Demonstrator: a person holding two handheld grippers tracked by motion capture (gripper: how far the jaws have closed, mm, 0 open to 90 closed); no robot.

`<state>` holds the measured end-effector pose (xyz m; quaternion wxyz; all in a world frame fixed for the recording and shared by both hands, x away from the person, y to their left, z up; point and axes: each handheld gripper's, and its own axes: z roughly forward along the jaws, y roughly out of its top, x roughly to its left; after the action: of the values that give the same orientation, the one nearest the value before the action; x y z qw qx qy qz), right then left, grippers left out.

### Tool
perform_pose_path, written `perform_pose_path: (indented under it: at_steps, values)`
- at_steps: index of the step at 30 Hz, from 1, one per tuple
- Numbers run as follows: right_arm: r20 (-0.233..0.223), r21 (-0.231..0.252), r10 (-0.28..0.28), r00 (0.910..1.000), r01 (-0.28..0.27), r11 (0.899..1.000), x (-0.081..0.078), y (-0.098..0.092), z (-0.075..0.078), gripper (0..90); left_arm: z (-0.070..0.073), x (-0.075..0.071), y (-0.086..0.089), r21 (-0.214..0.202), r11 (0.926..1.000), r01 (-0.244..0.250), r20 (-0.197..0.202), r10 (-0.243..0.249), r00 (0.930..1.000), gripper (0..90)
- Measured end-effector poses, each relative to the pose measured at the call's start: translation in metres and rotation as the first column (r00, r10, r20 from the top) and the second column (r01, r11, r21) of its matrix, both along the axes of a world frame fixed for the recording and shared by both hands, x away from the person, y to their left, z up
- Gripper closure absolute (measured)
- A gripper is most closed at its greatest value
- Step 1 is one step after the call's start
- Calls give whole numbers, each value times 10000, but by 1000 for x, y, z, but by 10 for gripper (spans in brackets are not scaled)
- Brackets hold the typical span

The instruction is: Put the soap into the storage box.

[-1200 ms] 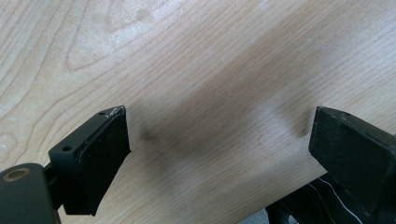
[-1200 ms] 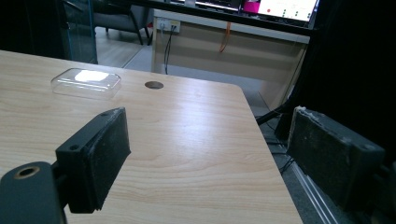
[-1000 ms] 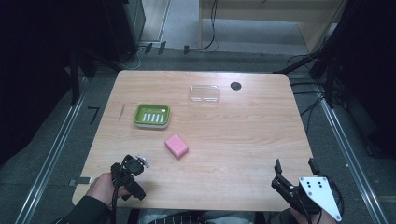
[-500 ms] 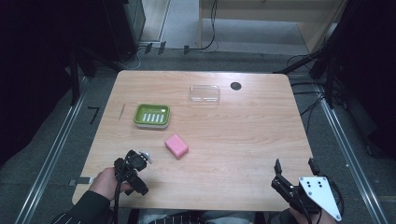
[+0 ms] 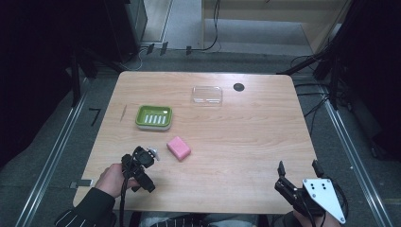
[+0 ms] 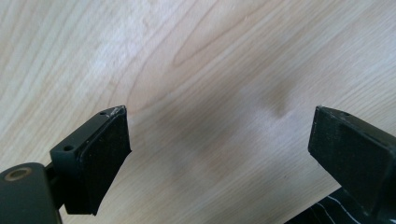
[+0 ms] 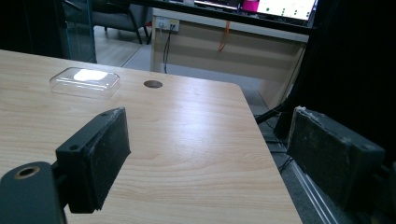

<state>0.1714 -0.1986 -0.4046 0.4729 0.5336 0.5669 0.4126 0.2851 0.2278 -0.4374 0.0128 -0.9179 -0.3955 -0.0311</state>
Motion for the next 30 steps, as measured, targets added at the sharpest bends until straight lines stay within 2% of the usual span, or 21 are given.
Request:
perform_pose_path:
  at_steps: [30]
  values:
    - [16,17,-8,10000,8,10000,0,0,0,128,9,29,-30,14,9983,590,-41,-590,9983,63]
